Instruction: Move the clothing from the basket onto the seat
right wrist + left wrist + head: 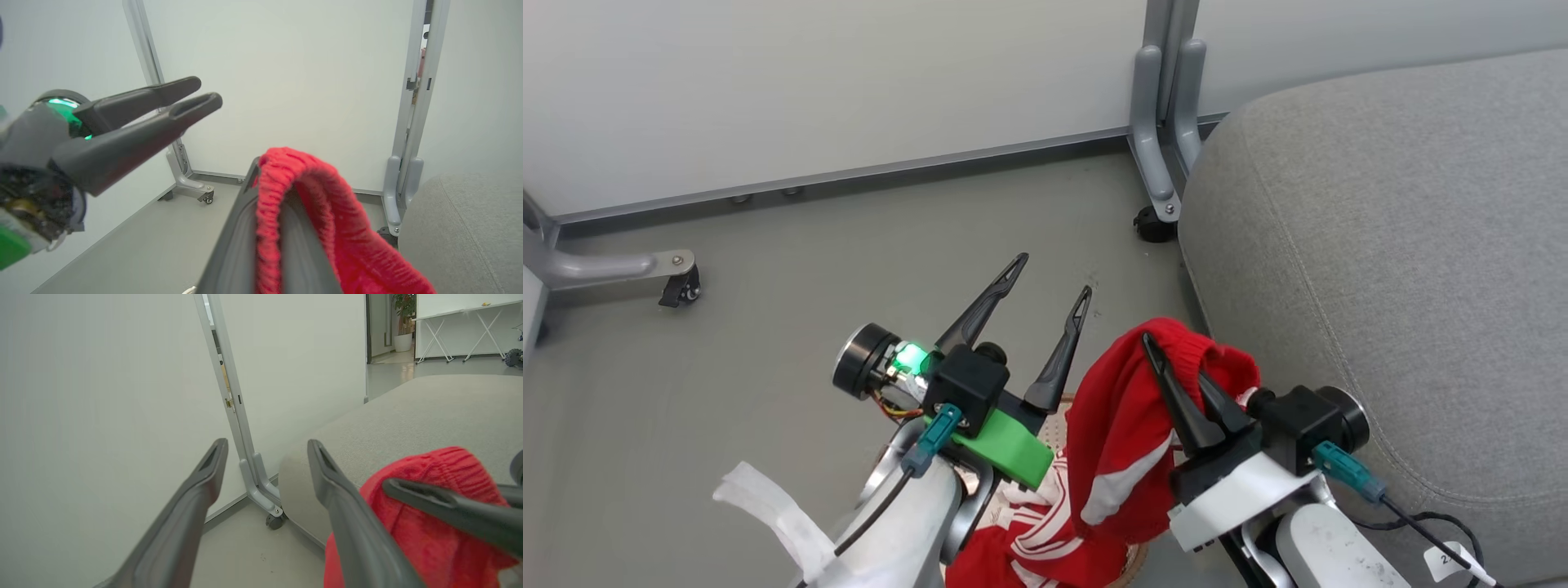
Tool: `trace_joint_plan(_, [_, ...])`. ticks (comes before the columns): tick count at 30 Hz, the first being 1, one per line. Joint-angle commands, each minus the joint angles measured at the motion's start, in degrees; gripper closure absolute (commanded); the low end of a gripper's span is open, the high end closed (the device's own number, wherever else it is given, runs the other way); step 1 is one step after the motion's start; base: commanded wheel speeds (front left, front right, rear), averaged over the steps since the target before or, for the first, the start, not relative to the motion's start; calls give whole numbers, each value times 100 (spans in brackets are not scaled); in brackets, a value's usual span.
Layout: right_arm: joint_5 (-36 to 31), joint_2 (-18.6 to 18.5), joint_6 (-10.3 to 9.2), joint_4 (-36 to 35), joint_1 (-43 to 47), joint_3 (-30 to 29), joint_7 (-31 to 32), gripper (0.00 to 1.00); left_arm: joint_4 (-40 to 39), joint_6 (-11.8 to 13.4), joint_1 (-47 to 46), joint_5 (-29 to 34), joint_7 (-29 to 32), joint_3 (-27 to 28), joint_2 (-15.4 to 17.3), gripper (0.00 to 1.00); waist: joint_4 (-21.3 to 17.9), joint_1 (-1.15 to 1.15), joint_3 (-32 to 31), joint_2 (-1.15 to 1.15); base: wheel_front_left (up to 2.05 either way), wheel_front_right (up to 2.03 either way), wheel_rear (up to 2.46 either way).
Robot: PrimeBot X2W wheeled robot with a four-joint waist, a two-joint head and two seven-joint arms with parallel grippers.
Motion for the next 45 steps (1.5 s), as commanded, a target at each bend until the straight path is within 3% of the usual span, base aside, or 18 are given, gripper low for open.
trace_joint_plan(1, [-51,-12,0,-82,-77,-37,-18,100,30,17,122,-39,5,58,41,0,-127,0,76,0,0,0,0])
trace_joint_plan(12, [-270,-47,0,-769,-218,-588,-19,100,-119,66,562,-260,5,523,458,0,-904,0,590,0,0,0,0])
trace_joint_plan(29, [-409,33,0,-1439,130,-1162,-18,100,-875,-66,1126,130,5,1057,787,0,-2136,0,1160,0,0,0,0])
trace_joint_plan(36, [-435,83,0,-1596,128,-1288,-18,100,-932,-163,972,299,5,1111,857,0,-2289,0,1529,0,0,0,0])
trace_joint_plan(45, [-292,96,0,-1983,-626,-1711,-18,100,-1034,-322,557,535,5,999,900,0,-2004,0,2258,0,0,0,0])
